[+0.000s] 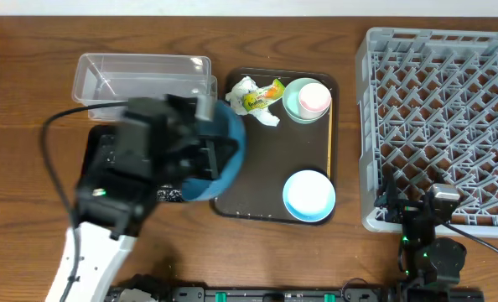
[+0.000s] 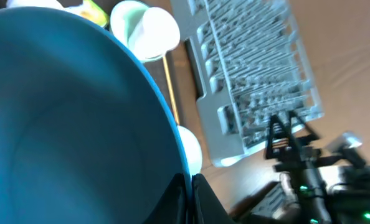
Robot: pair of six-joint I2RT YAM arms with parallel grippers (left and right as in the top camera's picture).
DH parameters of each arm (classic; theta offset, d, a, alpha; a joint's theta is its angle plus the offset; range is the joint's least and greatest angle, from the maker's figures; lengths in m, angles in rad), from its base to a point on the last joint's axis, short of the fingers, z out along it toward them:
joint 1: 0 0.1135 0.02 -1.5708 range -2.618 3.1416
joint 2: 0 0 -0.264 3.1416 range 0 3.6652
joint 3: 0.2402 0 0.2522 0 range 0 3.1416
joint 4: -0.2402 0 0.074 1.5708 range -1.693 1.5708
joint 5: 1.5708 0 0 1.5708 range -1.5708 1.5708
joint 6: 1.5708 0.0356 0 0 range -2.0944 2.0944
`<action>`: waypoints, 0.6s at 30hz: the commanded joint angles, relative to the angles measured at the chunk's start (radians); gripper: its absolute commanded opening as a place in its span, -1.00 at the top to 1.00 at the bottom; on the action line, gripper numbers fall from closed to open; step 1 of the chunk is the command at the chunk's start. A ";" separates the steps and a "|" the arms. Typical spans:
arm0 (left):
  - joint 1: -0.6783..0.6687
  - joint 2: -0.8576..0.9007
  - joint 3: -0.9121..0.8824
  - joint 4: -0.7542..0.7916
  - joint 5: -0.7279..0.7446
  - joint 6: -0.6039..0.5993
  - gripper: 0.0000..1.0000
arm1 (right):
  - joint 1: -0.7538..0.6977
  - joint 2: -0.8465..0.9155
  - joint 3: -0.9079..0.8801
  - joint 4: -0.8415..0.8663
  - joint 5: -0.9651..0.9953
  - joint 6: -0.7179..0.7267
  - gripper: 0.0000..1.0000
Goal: Sort waste into correct bins and load items into the dishwasher rack
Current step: 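Carry the empty blue plate back and set it on the brown tray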
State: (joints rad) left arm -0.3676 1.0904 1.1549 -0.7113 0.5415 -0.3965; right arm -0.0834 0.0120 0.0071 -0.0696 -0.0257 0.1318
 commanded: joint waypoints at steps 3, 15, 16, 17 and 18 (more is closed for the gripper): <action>-0.235 0.111 0.008 0.079 -0.451 -0.055 0.88 | 0.025 -0.005 -0.002 -0.005 0.007 -0.010 -0.98; -0.382 0.427 0.008 0.253 -0.613 -0.063 0.88 | 0.025 -0.005 -0.002 -0.005 0.007 -0.010 -0.98; -0.387 0.445 0.008 0.262 -0.613 -0.063 0.88 | 0.025 -0.005 -0.002 -0.005 0.007 -0.010 -0.99; -0.392 0.459 0.008 0.269 -0.613 -0.069 0.88 | 0.025 -0.005 -0.002 -0.005 0.007 -0.010 -0.98; -0.397 0.471 0.008 0.274 -0.613 -0.078 0.88 | 0.025 -0.005 -0.002 -0.005 0.007 -0.010 -0.98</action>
State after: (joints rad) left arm -0.7517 1.5414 1.1549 -0.4515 -0.0299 -0.4541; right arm -0.0834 0.0120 0.0071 -0.0700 -0.0257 0.1314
